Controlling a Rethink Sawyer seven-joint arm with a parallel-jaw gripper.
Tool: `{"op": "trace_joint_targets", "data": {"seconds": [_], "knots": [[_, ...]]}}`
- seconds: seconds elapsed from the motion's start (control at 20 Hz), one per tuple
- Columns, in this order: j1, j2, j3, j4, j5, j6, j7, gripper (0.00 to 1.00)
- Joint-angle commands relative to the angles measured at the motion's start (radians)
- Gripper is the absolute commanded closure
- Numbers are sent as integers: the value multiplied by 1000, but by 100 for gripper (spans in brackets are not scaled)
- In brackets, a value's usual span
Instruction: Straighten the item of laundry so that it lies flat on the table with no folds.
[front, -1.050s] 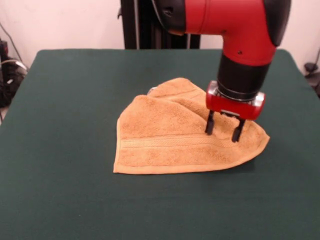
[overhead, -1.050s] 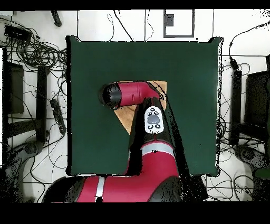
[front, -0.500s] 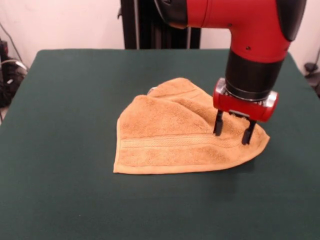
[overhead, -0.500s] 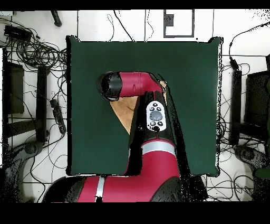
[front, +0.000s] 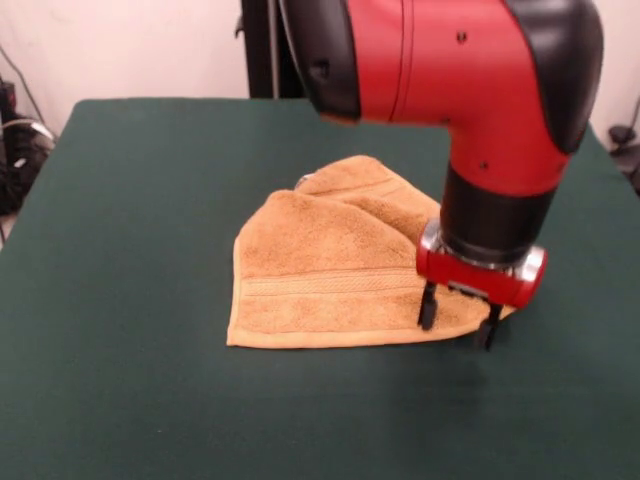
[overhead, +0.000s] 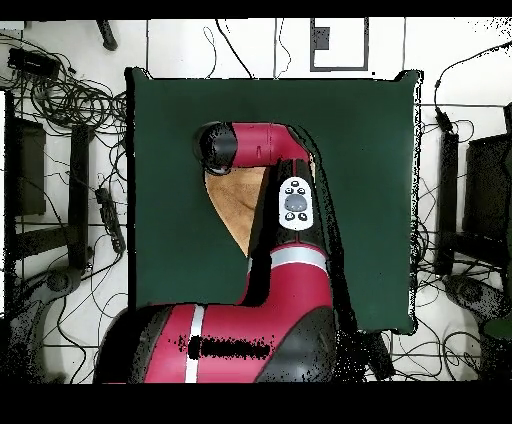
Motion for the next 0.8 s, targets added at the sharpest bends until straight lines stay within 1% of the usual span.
{"op": "trace_joint_targets", "data": {"seconds": [0.05, 0.15, 0.3, 0.45, 0.8], "knots": [[71, 111, 6, -109, 55, 51, 234, 0], [90, 114, -12, -118, 66, 76, 267, 0], [131, 121, -55, -120, 91, 124, 346, 0], [163, 131, -90, -111, 125, 128, 407, 0], [182, 130, -121, -97, 175, 119, 406, 0]]}}
